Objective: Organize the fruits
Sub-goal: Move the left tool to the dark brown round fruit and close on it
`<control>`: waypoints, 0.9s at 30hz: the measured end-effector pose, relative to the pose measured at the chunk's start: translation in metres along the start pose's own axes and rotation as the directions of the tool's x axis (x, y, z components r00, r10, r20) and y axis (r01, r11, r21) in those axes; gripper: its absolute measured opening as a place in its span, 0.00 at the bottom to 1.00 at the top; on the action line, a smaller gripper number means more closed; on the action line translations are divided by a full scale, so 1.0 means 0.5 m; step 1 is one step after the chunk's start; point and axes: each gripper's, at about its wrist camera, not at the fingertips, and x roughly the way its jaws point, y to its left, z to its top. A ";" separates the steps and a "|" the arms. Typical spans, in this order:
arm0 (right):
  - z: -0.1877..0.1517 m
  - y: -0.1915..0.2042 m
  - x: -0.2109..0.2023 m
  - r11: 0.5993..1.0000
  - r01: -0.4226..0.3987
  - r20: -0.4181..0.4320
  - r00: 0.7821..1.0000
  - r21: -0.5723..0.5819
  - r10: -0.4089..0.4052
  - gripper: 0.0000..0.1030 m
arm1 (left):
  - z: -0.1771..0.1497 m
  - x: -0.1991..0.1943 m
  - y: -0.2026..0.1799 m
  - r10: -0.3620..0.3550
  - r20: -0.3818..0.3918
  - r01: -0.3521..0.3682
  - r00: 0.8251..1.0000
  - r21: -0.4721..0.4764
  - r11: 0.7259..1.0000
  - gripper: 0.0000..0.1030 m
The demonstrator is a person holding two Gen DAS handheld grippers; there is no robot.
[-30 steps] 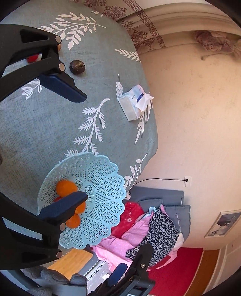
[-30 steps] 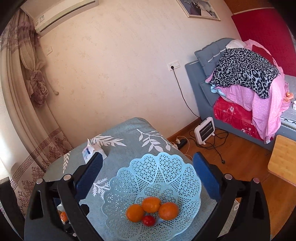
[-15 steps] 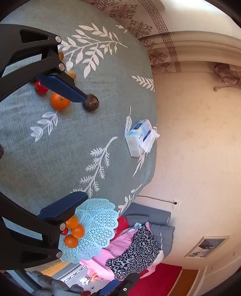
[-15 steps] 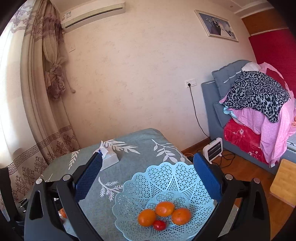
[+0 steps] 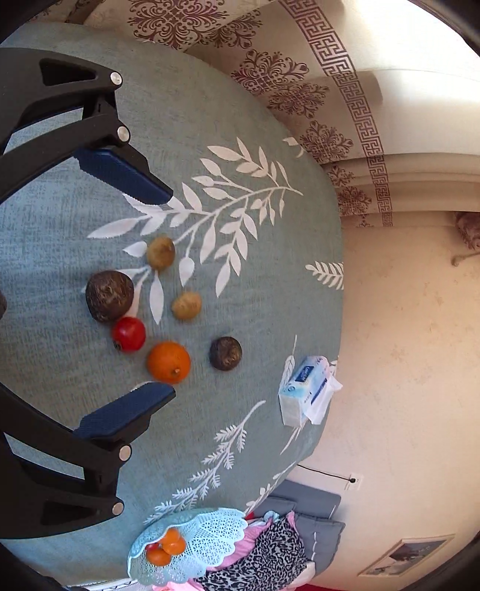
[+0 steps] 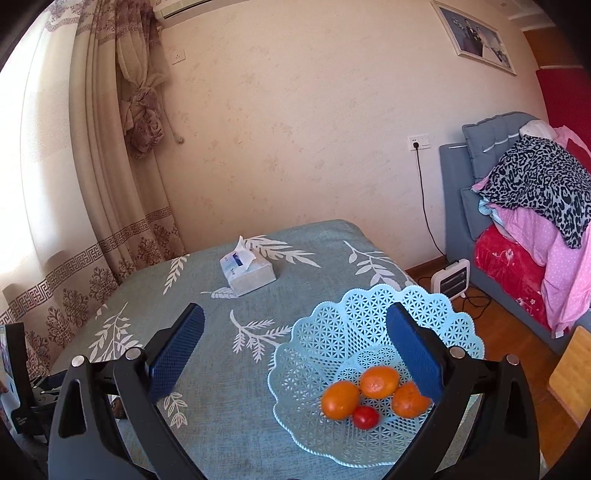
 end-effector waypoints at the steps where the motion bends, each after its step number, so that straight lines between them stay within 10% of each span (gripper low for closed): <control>1: -0.004 0.006 0.002 1.000 -0.006 -0.007 1.000 -0.007 0.006 0.97 | -0.007 0.005 0.004 0.002 -0.011 -0.002 1.000 -0.001 1.000 0.93; 16: -0.050 0.071 0.043 0.993 -0.082 -0.123 0.990 -0.086 0.071 0.97 | -0.065 0.078 0.023 0.003 -0.151 -0.001 0.989 0.012 1.000 0.92; 27: -0.077 0.107 0.056 0.984 -0.130 -0.183 0.977 -0.123 0.107 0.97 | -0.070 0.095 0.020 -0.061 -0.194 0.064 0.979 0.010 0.998 0.58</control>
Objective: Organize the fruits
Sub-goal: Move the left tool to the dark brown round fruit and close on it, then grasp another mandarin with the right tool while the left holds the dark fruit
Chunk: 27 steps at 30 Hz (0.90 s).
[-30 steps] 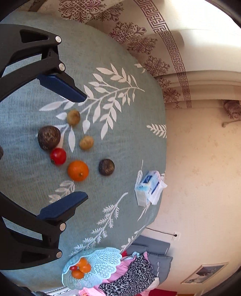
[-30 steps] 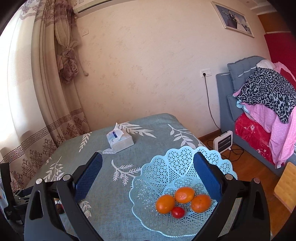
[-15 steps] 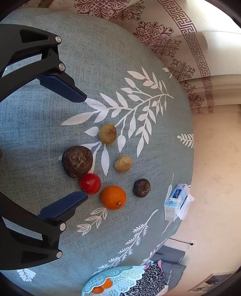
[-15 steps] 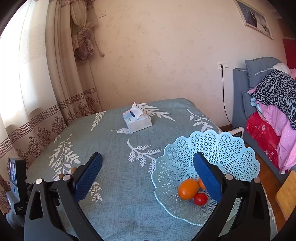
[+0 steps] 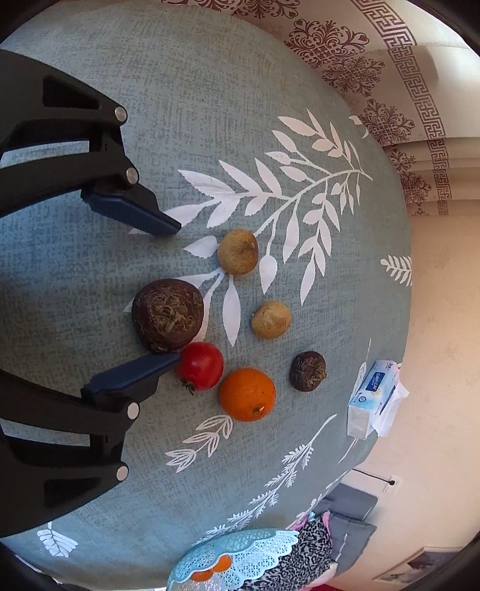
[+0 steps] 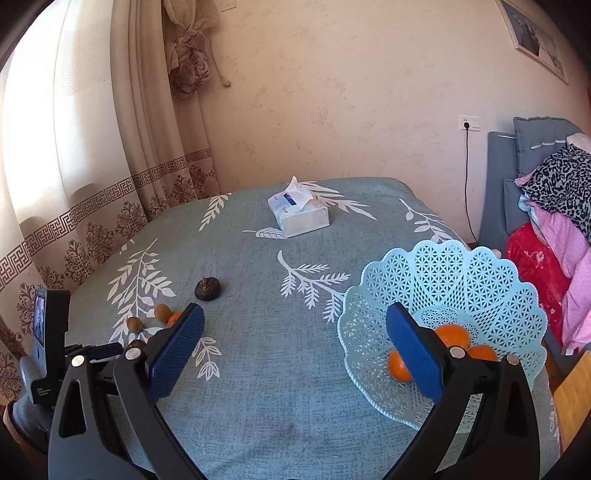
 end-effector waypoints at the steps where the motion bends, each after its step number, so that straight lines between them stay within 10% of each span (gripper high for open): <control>1: -0.002 0.005 0.002 1.000 -0.007 -0.006 1.000 -0.006 0.007 0.97 | 0.000 -0.002 -0.003 -0.013 0.003 0.013 1.000 0.008 1.000 0.49; 27: 0.013 0.192 0.186 0.979 -0.205 -0.225 0.954 -0.017 0.196 0.97 | 0.011 -0.103 0.082 0.011 0.121 -0.004 0.993 -0.061 0.998 0.39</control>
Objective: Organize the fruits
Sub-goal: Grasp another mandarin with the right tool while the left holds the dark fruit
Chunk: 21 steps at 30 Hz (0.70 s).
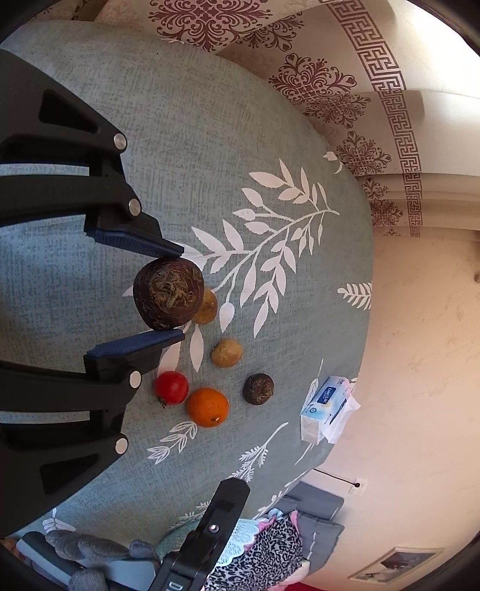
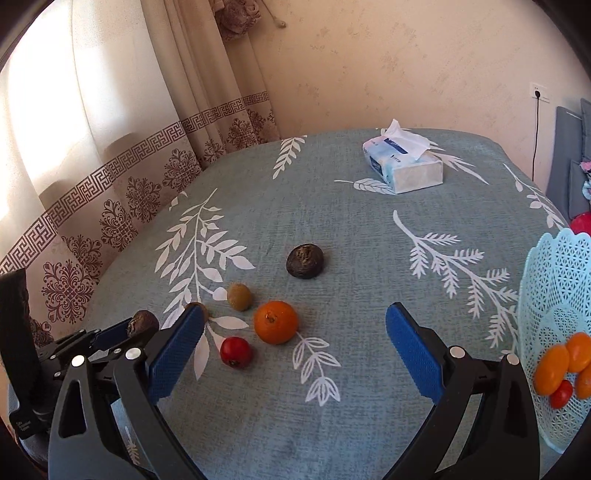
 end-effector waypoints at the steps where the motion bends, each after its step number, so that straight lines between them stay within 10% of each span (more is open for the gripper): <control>1: 0.002 0.006 0.009 1.000 0.003 -0.004 1.000 -0.006 -0.003 0.97 | -0.001 -0.001 0.002 0.000 0.000 0.000 1.000 -0.003 1.000 0.39; 21: -0.019 0.040 0.178 0.999 0.012 -0.193 0.981 -0.046 -0.021 0.44 | -0.007 -0.005 0.012 -0.008 -0.004 0.008 1.000 -0.013 1.000 0.39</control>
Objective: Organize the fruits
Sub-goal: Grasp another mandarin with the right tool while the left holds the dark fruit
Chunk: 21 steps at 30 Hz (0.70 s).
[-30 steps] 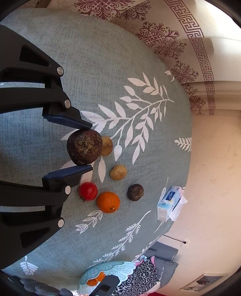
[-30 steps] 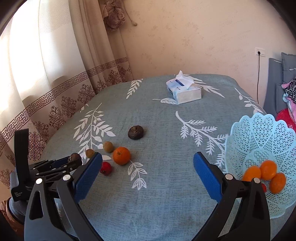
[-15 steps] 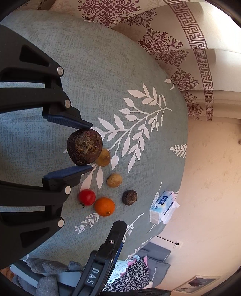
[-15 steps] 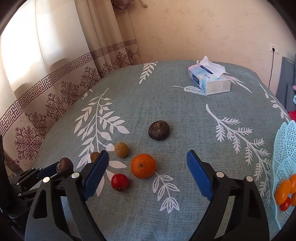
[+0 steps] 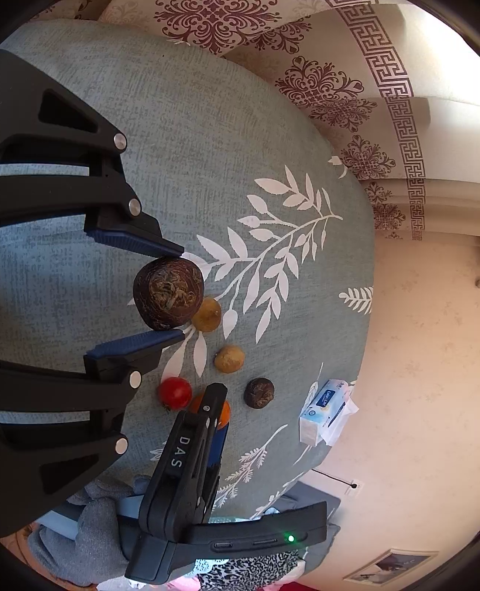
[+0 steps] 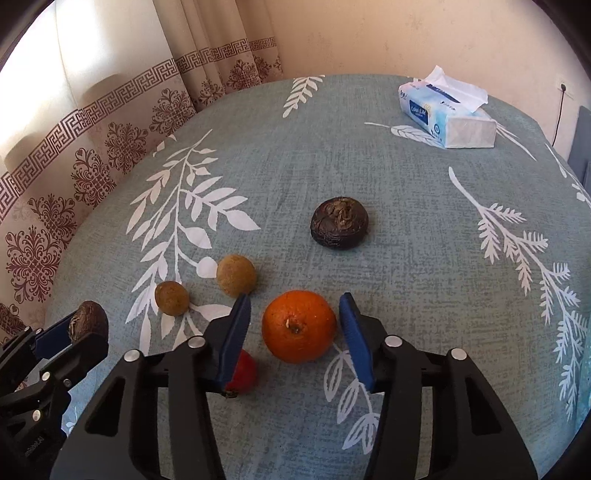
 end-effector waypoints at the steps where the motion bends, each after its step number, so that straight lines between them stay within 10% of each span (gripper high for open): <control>1: -0.002 -0.002 0.004 1.000 -0.001 -0.009 1.000 0.002 0.001 0.43 | 0.000 0.001 0.000 0.000 -0.001 0.000 1.000 0.000 1.000 0.39; 21: -0.008 -0.066 -0.160 0.997 0.056 0.141 0.988 0.053 -0.063 0.39 | 0.005 -0.012 -0.034 -0.024 0.015 0.023 1.000 0.020 1.000 0.39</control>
